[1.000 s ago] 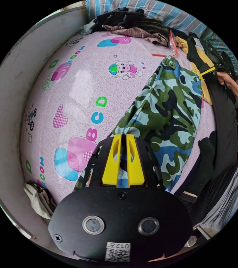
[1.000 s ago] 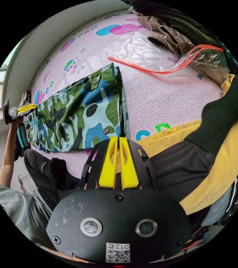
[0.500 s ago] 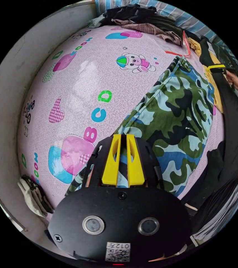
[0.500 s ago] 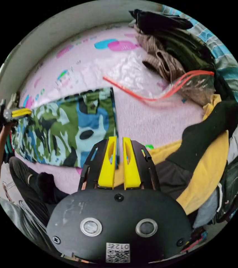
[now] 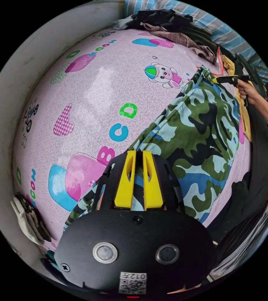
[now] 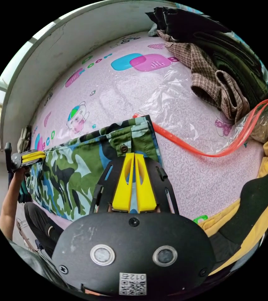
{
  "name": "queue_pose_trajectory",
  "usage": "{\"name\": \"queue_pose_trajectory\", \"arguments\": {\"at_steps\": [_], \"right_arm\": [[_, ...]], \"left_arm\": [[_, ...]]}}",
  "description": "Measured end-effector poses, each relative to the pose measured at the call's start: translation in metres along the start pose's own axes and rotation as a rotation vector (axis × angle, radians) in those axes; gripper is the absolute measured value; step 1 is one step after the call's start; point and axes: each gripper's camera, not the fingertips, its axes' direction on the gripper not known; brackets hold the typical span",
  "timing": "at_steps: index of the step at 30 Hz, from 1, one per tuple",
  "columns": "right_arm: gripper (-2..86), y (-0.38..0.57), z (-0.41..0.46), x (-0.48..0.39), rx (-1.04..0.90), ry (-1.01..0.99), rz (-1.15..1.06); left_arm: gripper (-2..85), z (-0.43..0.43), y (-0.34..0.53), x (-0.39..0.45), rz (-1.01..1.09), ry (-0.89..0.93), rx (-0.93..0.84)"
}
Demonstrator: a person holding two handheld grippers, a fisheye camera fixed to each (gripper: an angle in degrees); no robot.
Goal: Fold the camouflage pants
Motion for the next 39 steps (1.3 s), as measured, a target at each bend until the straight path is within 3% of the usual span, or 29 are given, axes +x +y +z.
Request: {"name": "queue_pose_trajectory", "arguments": {"at_steps": [6,10,15,24,32,39], "right_arm": [[-0.7,0.028,0.019,0.004,0.085,0.093,0.013],[-0.7,0.069,0.030,-0.038,0.163,0.075,-0.169],[-0.3,0.103,0.082,-0.129,0.127,-0.039,-0.455],[4.6,0.162,0.188,-0.283,-0.056,-0.244,-0.783],[8.3,0.273,0.248,-0.309,-0.148,-0.134,-0.962],[10.2,0.352,0.326,-0.320,-0.080,0.111,-1.094]], "left_arm": [[1.4,0.012,0.067,-0.026,-0.031,0.077,0.114],[1.0,-0.011,0.158,-0.060,-0.137,0.054,0.250],[1.3,-0.003,0.357,-0.124,-0.525,-0.017,0.221],[4.4,0.087,0.638,-0.135,-1.086,0.183,0.266],[9.3,0.170,0.749,-0.138,-1.326,0.453,0.464],[10.8,0.208,0.786,-0.133,-1.417,0.460,0.546]]}}
